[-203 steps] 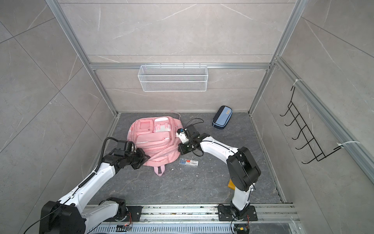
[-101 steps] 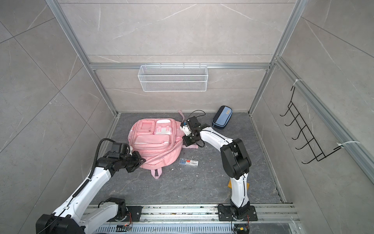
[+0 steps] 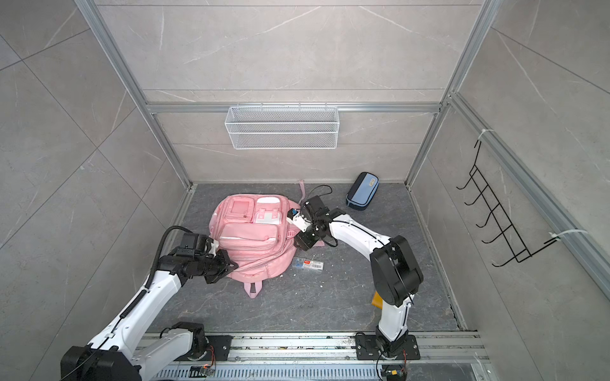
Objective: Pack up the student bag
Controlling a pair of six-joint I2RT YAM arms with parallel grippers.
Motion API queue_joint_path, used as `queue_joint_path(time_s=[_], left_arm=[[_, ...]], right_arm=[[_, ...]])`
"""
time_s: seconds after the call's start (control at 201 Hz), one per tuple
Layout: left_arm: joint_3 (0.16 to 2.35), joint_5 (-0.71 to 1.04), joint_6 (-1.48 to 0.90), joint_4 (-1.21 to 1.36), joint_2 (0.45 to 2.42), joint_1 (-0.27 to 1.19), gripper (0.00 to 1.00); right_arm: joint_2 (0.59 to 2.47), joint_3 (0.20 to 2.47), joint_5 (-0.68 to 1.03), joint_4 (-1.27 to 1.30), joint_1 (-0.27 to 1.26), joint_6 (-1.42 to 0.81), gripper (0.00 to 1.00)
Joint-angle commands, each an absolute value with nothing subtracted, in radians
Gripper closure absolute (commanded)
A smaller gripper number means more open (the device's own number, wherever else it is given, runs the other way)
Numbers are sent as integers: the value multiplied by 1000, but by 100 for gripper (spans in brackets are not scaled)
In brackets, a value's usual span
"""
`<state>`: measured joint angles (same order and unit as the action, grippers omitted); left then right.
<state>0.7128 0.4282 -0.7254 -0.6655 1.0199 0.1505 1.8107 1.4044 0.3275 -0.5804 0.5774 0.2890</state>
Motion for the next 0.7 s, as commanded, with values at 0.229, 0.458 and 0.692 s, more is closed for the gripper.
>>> queue_joint_path(time_s=[0.229, 0.458, 0.692], left_arm=[[831, 353, -571, -853, 981, 151, 37], [908, 379, -548, -867, 1028, 151, 37], [903, 455, -627, -795, 1042, 152, 37]], right_arm=[[1884, 1594, 365, -639, 612, 401, 39], [2014, 1682, 453, -766, 598, 560, 41], [2103, 1762, 434, -807, 589, 617, 42]])
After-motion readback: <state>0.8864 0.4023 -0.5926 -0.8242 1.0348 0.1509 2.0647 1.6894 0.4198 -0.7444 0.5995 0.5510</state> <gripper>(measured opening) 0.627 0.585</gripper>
